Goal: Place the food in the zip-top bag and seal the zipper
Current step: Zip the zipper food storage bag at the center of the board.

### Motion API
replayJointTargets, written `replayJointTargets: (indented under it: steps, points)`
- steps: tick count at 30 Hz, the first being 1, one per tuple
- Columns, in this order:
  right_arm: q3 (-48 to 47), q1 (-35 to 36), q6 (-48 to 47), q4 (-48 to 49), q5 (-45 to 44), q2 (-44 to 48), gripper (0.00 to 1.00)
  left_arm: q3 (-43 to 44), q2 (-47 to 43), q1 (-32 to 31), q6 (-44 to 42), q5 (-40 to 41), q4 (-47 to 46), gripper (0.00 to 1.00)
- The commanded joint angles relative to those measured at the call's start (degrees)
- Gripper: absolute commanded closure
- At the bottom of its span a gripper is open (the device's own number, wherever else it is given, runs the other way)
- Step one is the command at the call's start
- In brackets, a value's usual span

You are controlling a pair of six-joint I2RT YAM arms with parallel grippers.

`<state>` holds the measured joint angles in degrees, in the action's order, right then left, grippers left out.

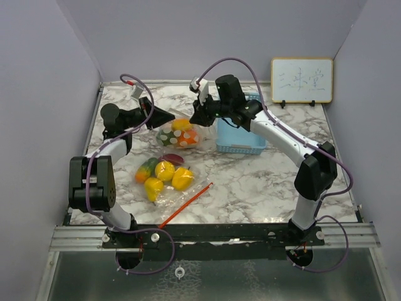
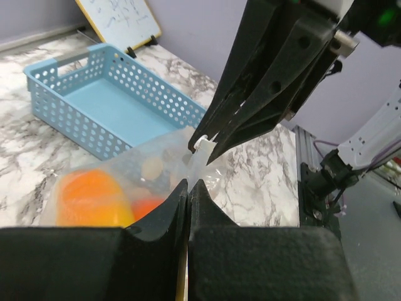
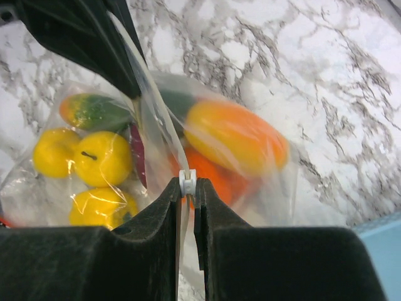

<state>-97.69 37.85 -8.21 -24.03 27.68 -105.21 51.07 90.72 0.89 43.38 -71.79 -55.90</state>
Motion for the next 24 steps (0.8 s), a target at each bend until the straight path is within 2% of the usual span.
replayJointTargets:
  steps: [1, 3, 9, 14, 18, 24]
  points:
    - [3.3, -1.7, -1.3, -1.8, -8.0, 3.9, 0.89, -0.9, 1.7, 4.0, 17.2, 3.5, -25.7, 1.0]
    - [4.7, -2.1, -1.4, -1.7, -8.7, 5.1, 0.89, -1.4, 2.4, 4.9, 19.1, 4.1, -28.1, 1.0]
    - [12.1, -3.2, -0.5, -1.6, -11.4, 9.4, 0.89, -1.9, 2.7, 7.0, 19.0, 5.3, -27.8, 1.0]
    - [19.2, -3.8, 0.9, -1.3, -19.2, 12.8, 0.89, -0.8, 3.5, 7.2, 19.0, 5.0, -26.1, 1.0]
    - [21.6, -5.1, 2.5, -1.4, -24.8, 14.3, 0.89, 1.2, 4.4, 7.2, 18.1, 3.8, -19.4, 1.0]
    - [22.4, -5.3, 3.3, -3.2, -27.0, 13.8, 0.89, 3.4, 3.6, 7.2, 11.8, 3.3, -6.5, 1.0]
